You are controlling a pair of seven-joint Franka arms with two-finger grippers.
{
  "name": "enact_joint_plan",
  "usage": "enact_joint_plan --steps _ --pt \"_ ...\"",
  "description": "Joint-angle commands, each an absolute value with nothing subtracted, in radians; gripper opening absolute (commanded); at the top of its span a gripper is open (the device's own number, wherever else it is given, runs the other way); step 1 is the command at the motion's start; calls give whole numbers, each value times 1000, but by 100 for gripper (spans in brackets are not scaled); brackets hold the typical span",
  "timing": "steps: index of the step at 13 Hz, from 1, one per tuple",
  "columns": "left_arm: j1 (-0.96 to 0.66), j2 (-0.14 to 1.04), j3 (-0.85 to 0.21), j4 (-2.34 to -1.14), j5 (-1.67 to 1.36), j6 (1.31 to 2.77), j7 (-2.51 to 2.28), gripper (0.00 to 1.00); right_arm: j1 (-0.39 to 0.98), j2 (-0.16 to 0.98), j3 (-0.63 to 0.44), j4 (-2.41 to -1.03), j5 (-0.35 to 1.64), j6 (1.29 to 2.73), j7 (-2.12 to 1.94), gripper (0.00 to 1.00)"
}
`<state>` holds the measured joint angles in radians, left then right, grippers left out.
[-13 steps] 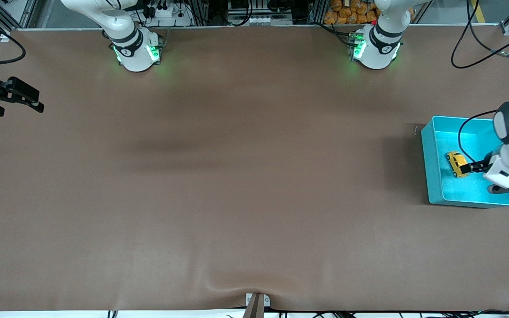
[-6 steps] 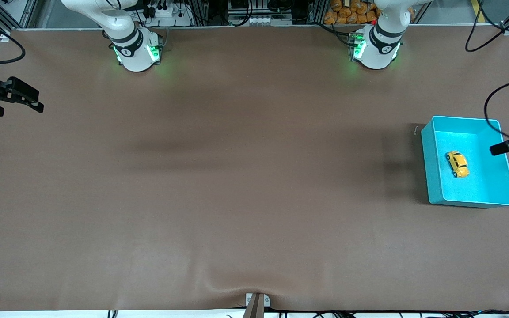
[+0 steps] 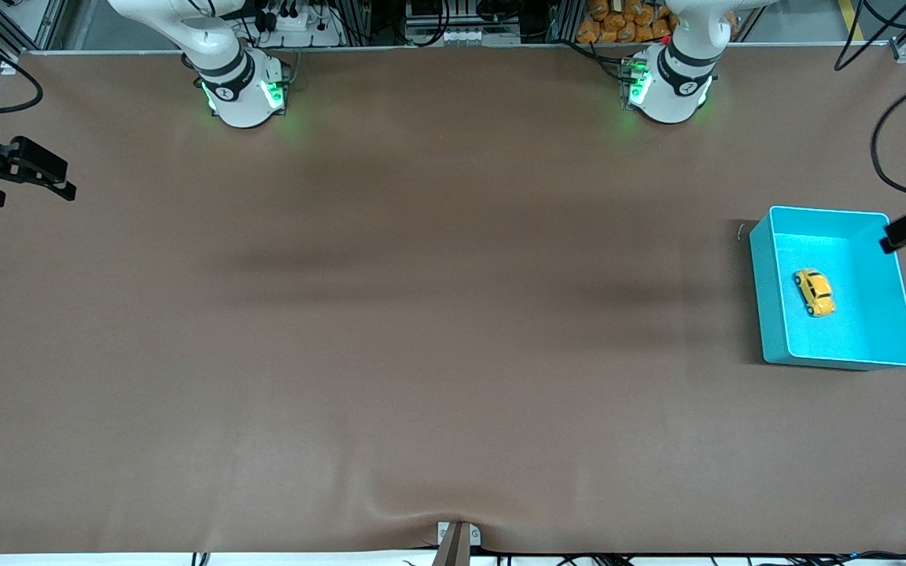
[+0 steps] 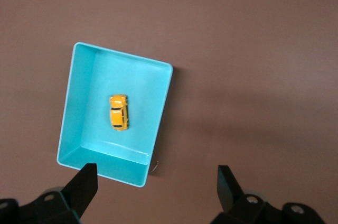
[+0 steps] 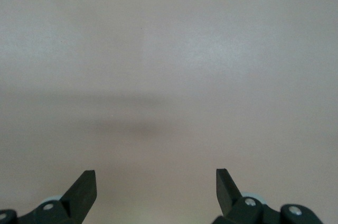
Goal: Wind and store yellow beetle car
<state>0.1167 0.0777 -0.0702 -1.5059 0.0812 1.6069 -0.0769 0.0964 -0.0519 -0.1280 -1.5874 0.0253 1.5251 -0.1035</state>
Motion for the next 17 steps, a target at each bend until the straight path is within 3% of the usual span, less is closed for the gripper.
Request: enact_joint_plan --steps 1,5,17 --pt "48 32 -61 -1503 42 1554 -78 100 118 -57 -146 -1583 15 1526 -84 100" --pt "-49 2 -49 -1505 23 1503 -84 100 117 -43 -147 -1574 14 1529 -86 100" --pt "-92 -29 -55 -1513 -20 1442 -66 100 101 -44 -149 -1575 21 1525 -86 100"
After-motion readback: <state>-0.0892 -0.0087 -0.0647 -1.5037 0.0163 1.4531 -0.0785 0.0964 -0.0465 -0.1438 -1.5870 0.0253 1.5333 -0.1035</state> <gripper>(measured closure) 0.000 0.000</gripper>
